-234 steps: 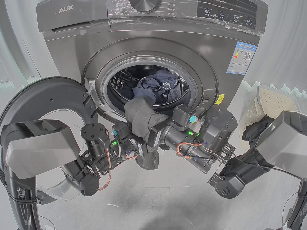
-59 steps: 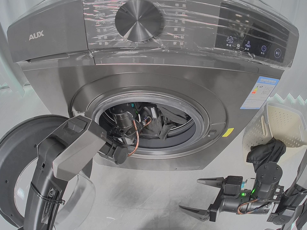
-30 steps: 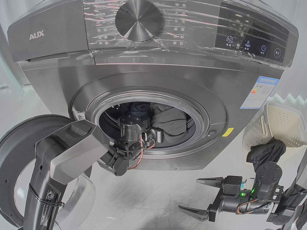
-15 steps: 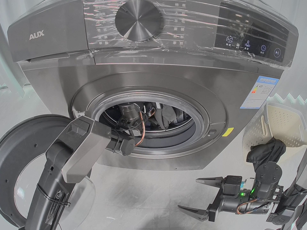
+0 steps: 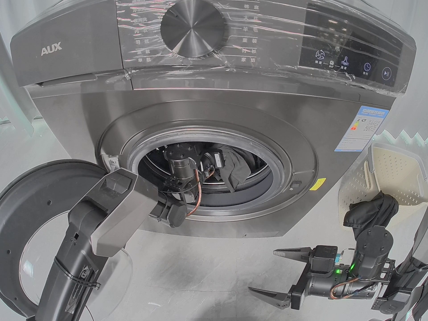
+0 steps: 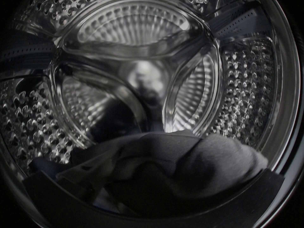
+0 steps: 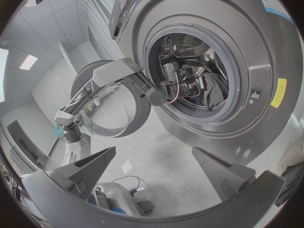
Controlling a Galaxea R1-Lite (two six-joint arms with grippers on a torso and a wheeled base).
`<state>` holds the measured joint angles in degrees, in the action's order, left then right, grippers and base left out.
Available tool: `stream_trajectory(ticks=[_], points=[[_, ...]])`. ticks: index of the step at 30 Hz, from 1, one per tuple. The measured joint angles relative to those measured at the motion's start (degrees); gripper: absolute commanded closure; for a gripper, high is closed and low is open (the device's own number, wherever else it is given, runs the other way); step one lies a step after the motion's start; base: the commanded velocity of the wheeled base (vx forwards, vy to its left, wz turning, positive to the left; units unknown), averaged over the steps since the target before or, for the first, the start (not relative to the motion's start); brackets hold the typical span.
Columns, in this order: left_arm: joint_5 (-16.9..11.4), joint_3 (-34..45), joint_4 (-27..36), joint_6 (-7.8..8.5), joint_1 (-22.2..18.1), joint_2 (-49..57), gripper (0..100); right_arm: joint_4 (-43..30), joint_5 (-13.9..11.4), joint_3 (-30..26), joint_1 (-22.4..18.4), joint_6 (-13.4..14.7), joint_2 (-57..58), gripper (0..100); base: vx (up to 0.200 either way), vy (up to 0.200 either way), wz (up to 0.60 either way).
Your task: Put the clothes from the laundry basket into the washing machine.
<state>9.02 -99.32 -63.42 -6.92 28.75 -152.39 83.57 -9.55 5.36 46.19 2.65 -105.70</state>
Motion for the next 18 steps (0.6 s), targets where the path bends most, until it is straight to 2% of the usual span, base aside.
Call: stream_trajectory(ticks=[7,14,18], points=[[-1.99,14.81,0.41,-0.18,1.35,4.94,0,0.00,0.02,0.04,-0.02,0.00,-0.02,0,0.000,0.000,0.00],[-5.25,29.37,0.55,-0.11,4.68,12.79,0,0.00,0.07,0.11,-0.13,0.00,-0.02,0,0.000,0.000,0.00],[-8.07,35.21,0.49,0.20,7.02,16.15,0,0.00,0.07,0.11,-0.17,0.00,-0.02,0,0.000,0.000,0.00]])
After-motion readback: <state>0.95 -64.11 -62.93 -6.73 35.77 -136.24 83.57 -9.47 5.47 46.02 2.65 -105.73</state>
